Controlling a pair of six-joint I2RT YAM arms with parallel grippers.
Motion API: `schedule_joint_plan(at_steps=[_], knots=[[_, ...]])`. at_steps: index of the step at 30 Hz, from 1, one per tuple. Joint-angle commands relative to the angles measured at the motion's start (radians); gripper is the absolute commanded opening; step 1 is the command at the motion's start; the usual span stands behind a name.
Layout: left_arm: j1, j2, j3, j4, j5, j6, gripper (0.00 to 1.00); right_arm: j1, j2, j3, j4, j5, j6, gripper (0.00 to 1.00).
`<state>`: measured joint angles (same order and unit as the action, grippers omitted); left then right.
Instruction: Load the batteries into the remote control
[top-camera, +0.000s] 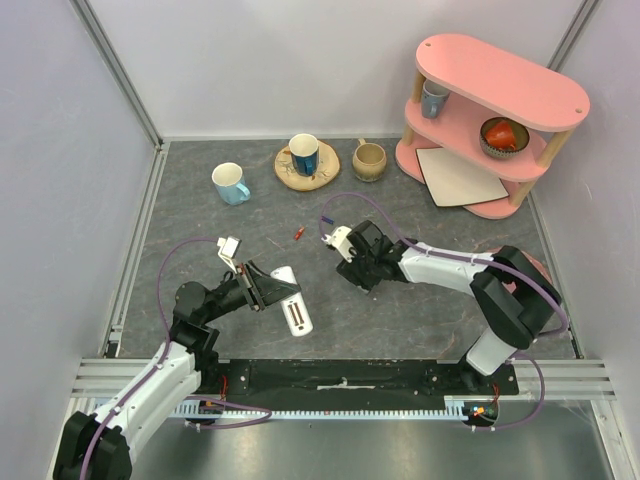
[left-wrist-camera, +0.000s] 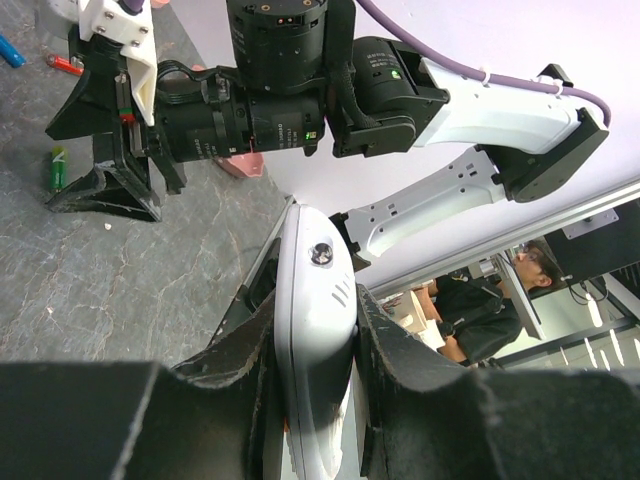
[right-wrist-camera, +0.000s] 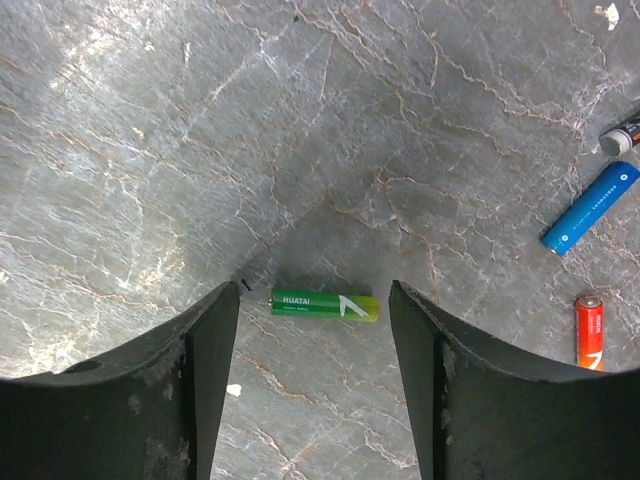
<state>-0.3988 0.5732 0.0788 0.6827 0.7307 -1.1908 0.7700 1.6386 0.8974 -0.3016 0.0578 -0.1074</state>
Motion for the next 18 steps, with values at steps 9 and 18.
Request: schedule_joint_plan(at_steps=[9, 18], knots=[[0.003, -0.015, -0.010, 0.031, -0.024, 0.003, 0.02, -0.003, -0.149, 0.060, 0.007, 0.131, 0.260, 0.77], [0.003, -0.009, -0.017, 0.020, -0.051, 0.003, 0.02, 0.012, -0.148, 0.037, -0.131, 0.405, 1.176, 0.65]])
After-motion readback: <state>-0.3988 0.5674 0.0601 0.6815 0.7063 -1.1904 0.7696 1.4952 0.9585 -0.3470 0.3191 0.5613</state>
